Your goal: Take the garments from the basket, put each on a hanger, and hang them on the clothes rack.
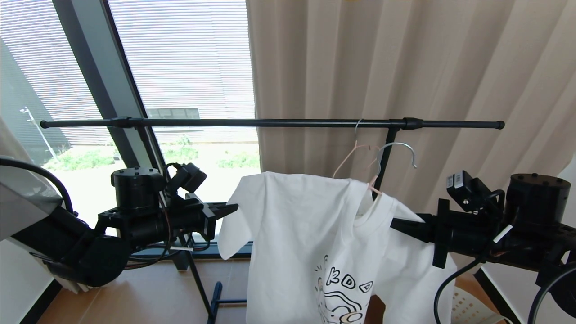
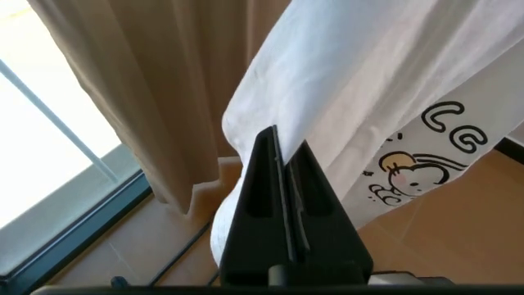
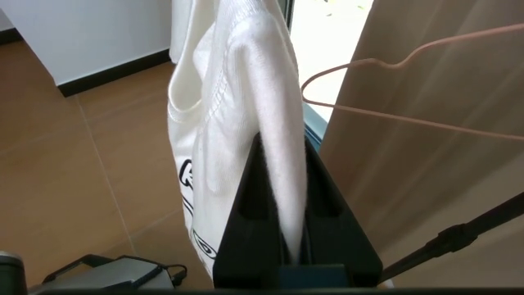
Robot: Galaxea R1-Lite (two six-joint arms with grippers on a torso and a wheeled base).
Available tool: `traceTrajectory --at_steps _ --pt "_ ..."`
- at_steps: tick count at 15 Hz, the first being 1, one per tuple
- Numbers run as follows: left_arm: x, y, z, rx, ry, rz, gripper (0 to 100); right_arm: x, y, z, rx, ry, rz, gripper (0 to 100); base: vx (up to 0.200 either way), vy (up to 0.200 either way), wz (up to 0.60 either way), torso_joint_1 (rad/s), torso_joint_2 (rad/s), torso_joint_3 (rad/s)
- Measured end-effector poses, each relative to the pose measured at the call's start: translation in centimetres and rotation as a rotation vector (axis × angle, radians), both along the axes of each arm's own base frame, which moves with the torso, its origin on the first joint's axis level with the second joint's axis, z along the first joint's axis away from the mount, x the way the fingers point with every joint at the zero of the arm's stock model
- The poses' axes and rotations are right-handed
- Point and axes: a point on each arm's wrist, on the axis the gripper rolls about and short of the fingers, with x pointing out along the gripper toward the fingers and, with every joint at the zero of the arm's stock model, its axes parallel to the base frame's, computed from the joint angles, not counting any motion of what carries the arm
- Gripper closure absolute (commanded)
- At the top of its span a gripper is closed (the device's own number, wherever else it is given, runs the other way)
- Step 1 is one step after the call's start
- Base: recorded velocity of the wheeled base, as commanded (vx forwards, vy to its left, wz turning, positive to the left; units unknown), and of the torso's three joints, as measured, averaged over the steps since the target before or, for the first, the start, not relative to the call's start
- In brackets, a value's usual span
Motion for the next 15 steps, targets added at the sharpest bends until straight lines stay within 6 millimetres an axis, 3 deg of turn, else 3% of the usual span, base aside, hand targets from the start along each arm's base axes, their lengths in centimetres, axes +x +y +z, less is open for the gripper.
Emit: traceTrajectory --at_steps 8,15 --pt "-0.5 3.2 -0.7 0.002 0.013 0.094 100 0.5 -0.6 -0.2 0.000 0.004 -0.026 100 0.000 0.000 0.00 0.000 0.00 0.000" --pt "-1.1 4.1 -0.9 0.005 0.028 0.116 100 0.8 -1.3 0.0 0.001 -0.005 -0.054 100 0.000 0.000 0.00 0.000 0.00 0.000"
